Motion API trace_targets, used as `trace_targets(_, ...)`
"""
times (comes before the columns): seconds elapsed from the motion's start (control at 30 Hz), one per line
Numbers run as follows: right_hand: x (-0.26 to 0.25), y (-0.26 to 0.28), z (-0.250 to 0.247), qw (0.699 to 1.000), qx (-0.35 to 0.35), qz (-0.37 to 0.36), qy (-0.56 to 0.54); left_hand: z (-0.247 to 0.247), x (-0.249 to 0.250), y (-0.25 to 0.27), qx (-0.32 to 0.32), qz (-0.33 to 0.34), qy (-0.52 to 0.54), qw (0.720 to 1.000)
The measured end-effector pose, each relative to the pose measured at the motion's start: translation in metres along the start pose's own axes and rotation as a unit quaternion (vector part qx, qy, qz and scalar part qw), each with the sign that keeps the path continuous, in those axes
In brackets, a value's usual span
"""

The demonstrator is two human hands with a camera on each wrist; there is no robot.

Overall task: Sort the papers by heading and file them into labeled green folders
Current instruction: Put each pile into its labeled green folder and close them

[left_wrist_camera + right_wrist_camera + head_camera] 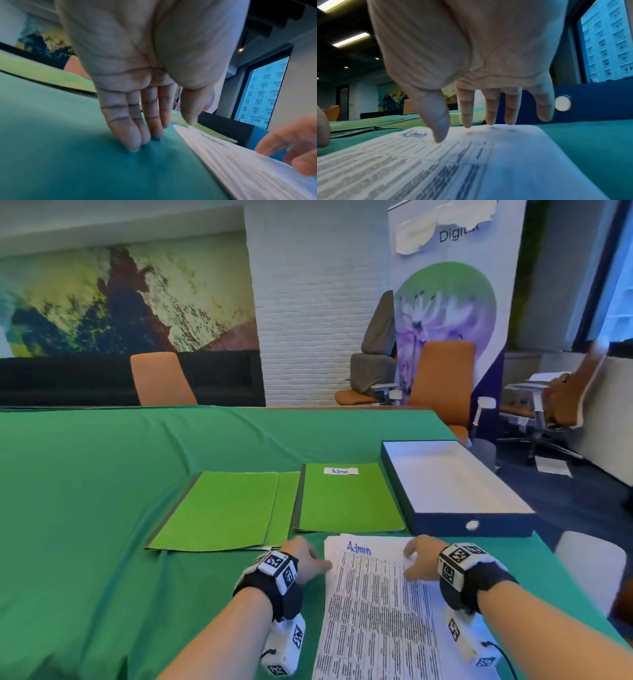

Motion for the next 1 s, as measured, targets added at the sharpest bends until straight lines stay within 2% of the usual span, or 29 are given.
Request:
trace_targets(0.1, 0.009, 0.009, 0.011, 0.999, -0.018, -0.019, -0.018, 0.015, 0.023, 0.001, -0.013, -0.007, -0.005, 1.0)
trace_targets(0.27, 0.021, 0.013, 0.01, 0.998, 0.001, -0.016, -0.064, 0.023, 0.02, -0.001, 0.016, -0.048, -0.024, 0.998)
trace_targets(0.4, 0.032, 0.015, 0.003, 0.998, 0.031, 0.026, -0.044, 0.018, 0.016, 0.004, 0.031, -0.016, 0.004, 0.999)
trace_targets(0.47, 0.033, 0.014, 0.003, 0.997, 0.031, 0.027, -0.059, 0.011, 0.013, 0.007, 0.039, 0.007, -0.023, 0.999)
trace_targets(0.57, 0.033, 0.01, 0.001, 0.995, 0.035, 0.021, -0.093, 0.009, 0.002, 0.009, 0.024, 0.001, -0.02, 1.0)
trace_targets(0.77, 0.03, 0.011, 0.004, 0.999, 0.026, 0.023, -0.02, 0.006, -0.009, 0.016, 0.004, 0.027, -0.015, 1.0)
trace_targets(1.0, 0.025, 0.009, -0.002, 0.993, 0.056, 0.006, -0.1, 0.013, -0.004, 0.02, 0.004, 0.046, -0.029, 0.999)
Point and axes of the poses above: each hand's wrist, its own y-axis away from the middle knuckle, its own z-axis out of the palm, x = y × z, the point moved 7 cm from there along -y, towards the middle knuckle, and after that the axes turned 8 degrees about -y, right-handed, at the moved point
